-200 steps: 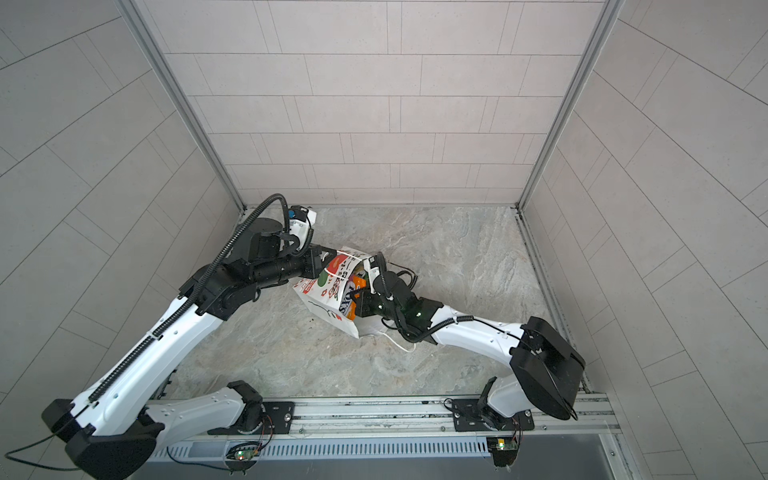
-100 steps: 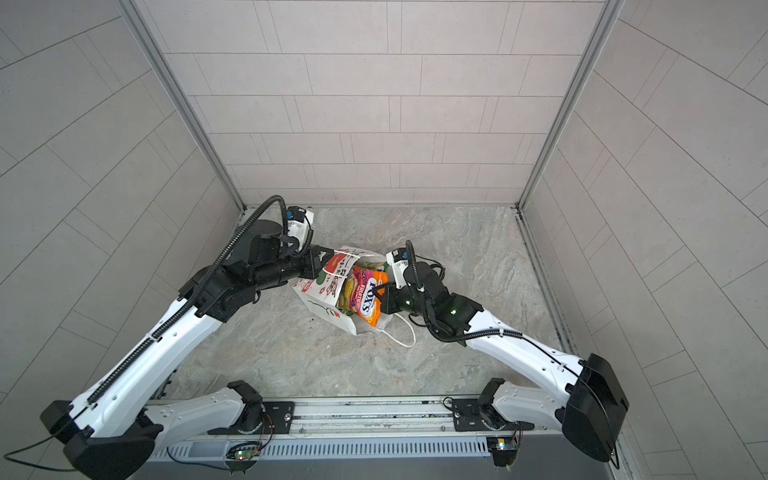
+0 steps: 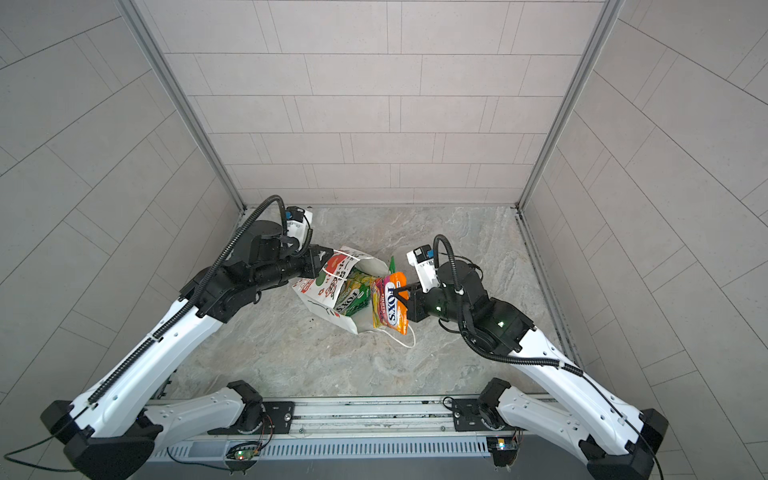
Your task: Take the snacks out of the paper bag
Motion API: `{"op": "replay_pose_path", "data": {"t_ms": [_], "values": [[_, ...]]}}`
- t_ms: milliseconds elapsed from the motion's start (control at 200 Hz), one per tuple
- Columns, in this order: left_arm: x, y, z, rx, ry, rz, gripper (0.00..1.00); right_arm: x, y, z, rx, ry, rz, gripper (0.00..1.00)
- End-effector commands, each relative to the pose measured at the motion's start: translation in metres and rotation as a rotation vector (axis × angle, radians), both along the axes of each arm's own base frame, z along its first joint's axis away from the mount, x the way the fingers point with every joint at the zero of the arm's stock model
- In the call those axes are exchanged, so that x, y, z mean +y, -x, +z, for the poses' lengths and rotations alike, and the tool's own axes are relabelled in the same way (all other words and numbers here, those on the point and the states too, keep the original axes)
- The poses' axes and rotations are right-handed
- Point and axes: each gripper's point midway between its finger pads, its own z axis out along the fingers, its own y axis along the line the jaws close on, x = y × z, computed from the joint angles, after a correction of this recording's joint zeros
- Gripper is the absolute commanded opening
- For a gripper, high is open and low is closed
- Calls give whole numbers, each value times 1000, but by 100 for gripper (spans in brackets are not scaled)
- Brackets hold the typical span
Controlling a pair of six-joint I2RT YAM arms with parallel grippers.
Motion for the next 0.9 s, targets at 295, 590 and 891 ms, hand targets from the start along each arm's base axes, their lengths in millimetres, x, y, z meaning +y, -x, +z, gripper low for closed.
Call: {"op": "replay_pose_path", "data": {"t_ms": [295,590,891], "values": [[-1,4,7,-32,43,-4,0,15,-14,26,-43,-100,33,0],[-4,-3,15,-43,86,18,0,45,-16,35,-13,-204,143,0],[-13,-7,27,-38,150,7,0,68,-43,32,-24,-273,138,0]]}}
